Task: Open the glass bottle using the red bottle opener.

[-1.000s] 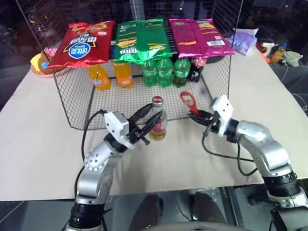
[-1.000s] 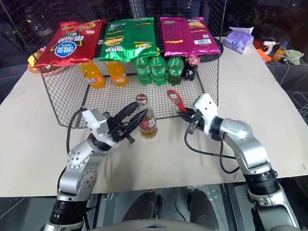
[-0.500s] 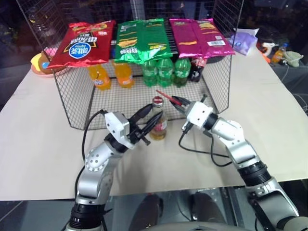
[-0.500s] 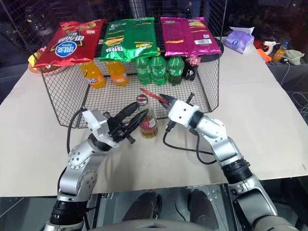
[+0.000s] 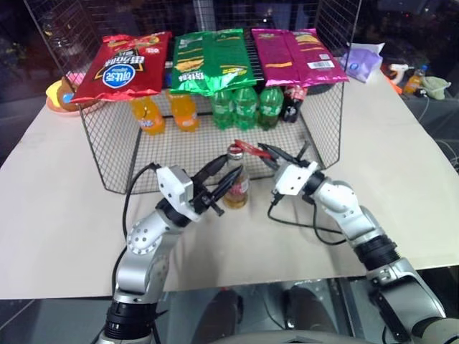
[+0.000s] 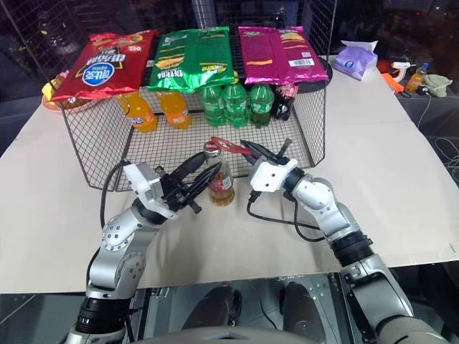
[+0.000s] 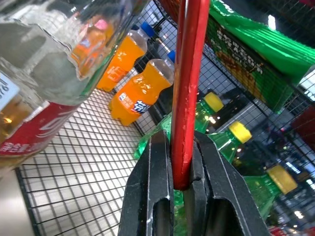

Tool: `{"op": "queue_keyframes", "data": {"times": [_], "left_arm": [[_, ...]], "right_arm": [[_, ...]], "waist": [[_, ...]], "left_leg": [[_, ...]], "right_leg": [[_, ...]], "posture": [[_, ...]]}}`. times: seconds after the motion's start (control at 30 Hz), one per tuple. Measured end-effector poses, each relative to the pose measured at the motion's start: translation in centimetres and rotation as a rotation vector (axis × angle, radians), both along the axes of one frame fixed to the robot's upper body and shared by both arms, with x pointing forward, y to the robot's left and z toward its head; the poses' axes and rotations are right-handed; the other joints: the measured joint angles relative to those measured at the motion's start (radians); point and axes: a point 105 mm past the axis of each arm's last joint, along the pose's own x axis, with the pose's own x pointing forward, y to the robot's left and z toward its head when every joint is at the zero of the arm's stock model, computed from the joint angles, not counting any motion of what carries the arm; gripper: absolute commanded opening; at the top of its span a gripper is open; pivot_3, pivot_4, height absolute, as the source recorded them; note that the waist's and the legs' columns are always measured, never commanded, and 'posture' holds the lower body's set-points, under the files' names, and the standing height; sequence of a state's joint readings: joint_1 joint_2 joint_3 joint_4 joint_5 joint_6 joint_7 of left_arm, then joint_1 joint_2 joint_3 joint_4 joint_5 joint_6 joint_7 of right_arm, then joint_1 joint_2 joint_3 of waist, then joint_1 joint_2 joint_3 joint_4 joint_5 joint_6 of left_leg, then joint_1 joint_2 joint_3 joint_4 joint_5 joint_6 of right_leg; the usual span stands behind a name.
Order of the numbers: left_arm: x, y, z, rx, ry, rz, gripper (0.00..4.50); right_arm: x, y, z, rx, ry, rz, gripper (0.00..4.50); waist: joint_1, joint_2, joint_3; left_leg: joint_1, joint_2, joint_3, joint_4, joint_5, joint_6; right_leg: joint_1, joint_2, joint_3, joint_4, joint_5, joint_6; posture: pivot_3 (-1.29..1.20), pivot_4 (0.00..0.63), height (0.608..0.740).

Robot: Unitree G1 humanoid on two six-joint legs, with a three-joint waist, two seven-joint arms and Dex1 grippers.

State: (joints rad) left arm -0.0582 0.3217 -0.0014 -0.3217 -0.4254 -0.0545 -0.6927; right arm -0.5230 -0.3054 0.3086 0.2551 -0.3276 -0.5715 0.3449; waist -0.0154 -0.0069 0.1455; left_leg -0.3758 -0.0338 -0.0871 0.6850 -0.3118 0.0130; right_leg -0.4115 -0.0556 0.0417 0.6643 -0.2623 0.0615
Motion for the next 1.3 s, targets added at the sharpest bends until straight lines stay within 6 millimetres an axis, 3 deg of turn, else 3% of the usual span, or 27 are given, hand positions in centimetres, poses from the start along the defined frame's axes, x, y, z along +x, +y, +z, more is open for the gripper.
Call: {"op": "queue_keyframes", "data": {"times": [0.33, 0.73, 0.97, 1.3], "left_arm": [[0.0, 0.0, -0.1, 0.001, 0.005, 0.001, 1.18], [0.0, -0.1, -0.2, 0.006, 0.007, -0.003, 1.18], [0.1, 0.0, -0.5, 0.012, 0.016, 0.003, 1.18], [0.2, 0.0, -0.5, 0.010, 0.018, 0.007, 1.18]], "right_arm": [[0.3, -0.2, 0.6, -0.073, -0.171, -0.036, 0.00], [-0.4, 0.8, 0.3, -0.041, -0.134, 0.036, 0.00], [-0.3, 0.9, -0.1, -0.064, -0.130, 0.042, 0.00], [0.9, 0.2, 2.0, -0.222, -0.335, 0.024, 0.00]], "waist": [[0.000, 0.002, -0.002], [-0.001, 0.002, -0.003], [-0.001, 0.003, -0.003], [-0.001, 0.003, -0.002]], "left_leg": [[0.001, 0.000, 0.000, 0.000, 0.000, 0.000], [0.004, 0.000, 0.001, -0.001, 0.000, 0.000], [0.016, 0.000, 0.001, -0.003, 0.000, 0.000], [0.017, 0.000, 0.001, -0.003, 0.000, 0.000]], "right_leg": [[0.000, 0.001, 0.001, 0.000, 0.000, 0.000], [0.003, 0.001, 0.001, 0.000, 0.000, 0.000], [0.015, 0.001, 0.002, -0.002, 0.000, 0.000], [0.015, 0.001, 0.001, -0.001, 0.000, 0.000]], "posture": [[0.00, 0.150, 0.740], [0.00, 0.150, 0.740], [0.00, 0.150, 0.740], [0.00, 0.150, 0.740]]}}
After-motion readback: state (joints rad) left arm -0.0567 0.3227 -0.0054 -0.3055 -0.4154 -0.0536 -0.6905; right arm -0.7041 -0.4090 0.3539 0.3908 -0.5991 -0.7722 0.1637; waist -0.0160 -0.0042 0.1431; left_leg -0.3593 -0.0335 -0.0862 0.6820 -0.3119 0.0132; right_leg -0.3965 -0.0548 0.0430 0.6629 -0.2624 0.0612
